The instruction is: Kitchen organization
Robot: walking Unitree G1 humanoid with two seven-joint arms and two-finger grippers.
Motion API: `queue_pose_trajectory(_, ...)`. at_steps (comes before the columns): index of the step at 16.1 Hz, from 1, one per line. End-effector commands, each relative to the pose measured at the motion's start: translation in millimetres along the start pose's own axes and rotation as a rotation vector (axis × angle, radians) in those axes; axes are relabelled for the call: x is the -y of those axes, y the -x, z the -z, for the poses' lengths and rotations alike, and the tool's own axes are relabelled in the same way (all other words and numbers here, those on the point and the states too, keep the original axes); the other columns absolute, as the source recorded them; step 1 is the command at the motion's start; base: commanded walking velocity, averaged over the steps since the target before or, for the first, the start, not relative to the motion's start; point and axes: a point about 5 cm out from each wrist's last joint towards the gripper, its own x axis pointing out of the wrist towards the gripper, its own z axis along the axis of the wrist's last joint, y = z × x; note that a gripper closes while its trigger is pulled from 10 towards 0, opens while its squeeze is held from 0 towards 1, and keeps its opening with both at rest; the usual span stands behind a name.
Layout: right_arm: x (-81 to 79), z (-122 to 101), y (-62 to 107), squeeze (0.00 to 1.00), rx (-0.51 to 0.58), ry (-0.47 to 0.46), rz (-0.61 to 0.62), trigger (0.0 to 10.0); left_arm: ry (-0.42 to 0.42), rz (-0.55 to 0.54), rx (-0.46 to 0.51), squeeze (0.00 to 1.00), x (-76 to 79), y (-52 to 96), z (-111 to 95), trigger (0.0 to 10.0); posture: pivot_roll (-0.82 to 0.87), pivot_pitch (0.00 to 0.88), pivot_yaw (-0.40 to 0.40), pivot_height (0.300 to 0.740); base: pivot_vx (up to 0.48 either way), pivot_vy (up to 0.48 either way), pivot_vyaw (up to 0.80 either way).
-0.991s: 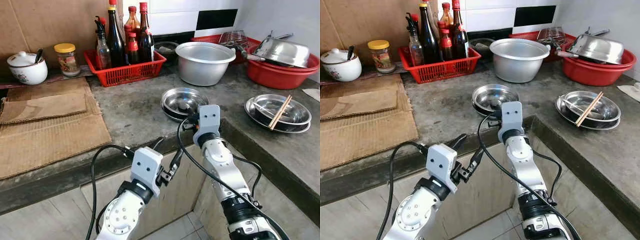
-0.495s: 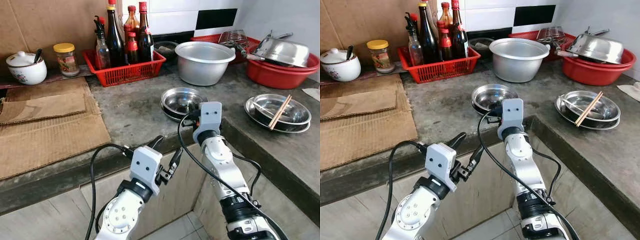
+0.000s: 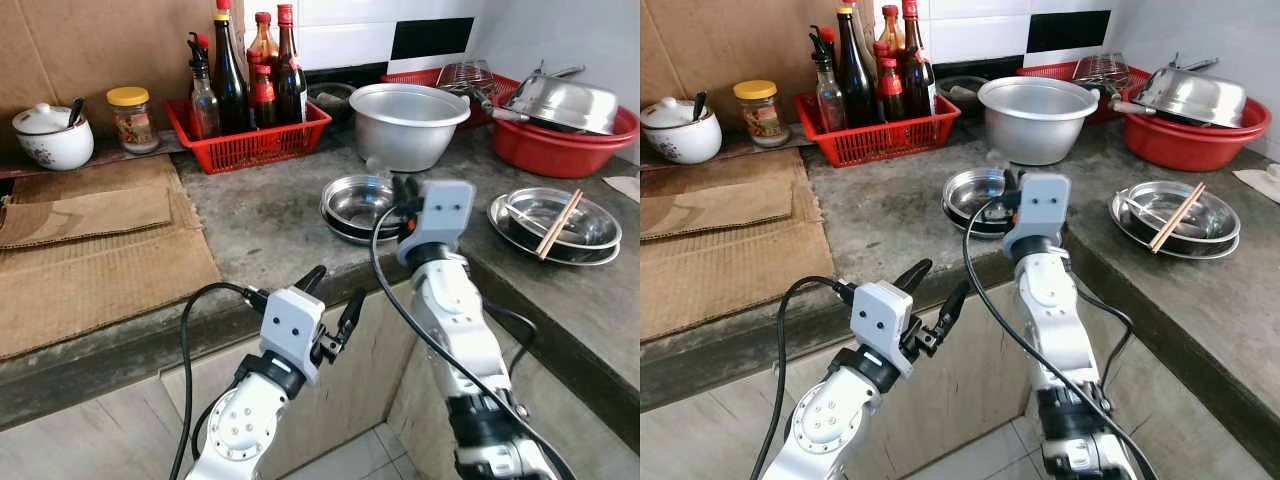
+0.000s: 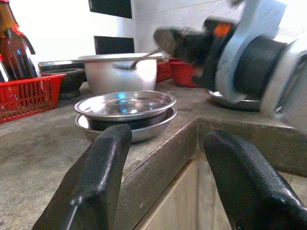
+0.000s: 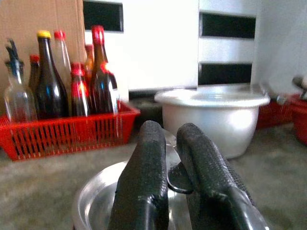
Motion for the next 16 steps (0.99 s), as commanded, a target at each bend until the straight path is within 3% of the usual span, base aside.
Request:
queue_pose_trajectory(1,-1.2,-7,0.7,0.00,0.024,0.000,-0.001,0.0,-0.012,-0.007,0.009,0.00,-0.4,-1.9,-1,10.0,0.04,0.012,-0.065,0.740,0.000,0.000,0.00)
queue_pose_trajectory(4,-4.6,-24,15.5,0.00,0.086,0.032,-0.039,0.0,-0.010,-0.030,0.014,0.00,-5.5,-3.3,-5,10.0,0.04,0.009,-0.063,0.740,0.000,0.000,0.00)
queue_pose_trajectory(11,8.7,-30,48.4,0.00,0.081,0.074,0.002,0.0,-0.036,-0.050,0.004,0.00,-11.6,-5.2,-2,10.0,0.02,0.000,-0.044,0.740,0.000,0.000,0.00)
queue_pose_trajectory(16,6.6,-29,54.5,0.00,0.057,0.069,0.003,0.0,-0.040,-0.044,-0.001,0.00,-11.0,-5.7,-1,10.0,0.02,0.000,-0.038,0.740,-0.225,0.000,0.00)
